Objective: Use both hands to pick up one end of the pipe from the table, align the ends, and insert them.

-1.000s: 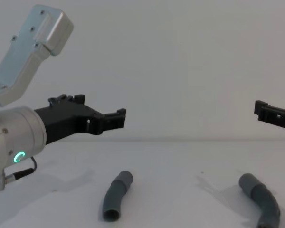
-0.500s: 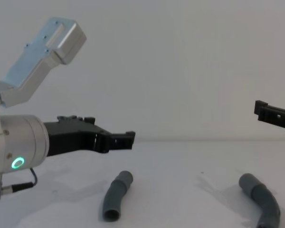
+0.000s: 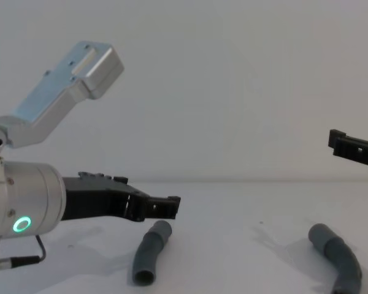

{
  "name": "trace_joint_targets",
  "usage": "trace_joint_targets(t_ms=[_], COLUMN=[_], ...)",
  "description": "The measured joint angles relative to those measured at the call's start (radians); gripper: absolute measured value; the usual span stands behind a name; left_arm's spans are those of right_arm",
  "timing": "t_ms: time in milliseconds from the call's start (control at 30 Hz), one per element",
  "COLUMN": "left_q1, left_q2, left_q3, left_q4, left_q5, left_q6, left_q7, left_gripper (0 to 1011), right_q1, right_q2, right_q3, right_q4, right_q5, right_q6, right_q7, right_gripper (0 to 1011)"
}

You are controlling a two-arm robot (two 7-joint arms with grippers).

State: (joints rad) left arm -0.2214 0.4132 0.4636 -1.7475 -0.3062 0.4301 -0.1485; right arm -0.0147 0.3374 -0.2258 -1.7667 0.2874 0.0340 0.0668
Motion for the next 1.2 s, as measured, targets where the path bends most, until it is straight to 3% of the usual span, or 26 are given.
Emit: trace_joint_targets(t_ms=[500, 1200], left_q1=[-0.001, -0.010], left_q2=[-0.011, -0.090], left_q3=[0.012, 0.006], left_q4=[0.009, 0.095], left_q5=[0.008, -0.013], left_q6=[0.058, 0.059], left_q7=[-0.009, -0.021], left_gripper=[1001, 1001], right_q1=[0.000, 0.000], right_q2=[0.000, 0.000], right_q3=[0.000, 0.000], right_q4=[0.000, 0.000], right_q5=[0.000, 0.000], right_q6=[0.000, 0.000], right_q7=[0.000, 0.000], right_gripper=[1002, 1002])
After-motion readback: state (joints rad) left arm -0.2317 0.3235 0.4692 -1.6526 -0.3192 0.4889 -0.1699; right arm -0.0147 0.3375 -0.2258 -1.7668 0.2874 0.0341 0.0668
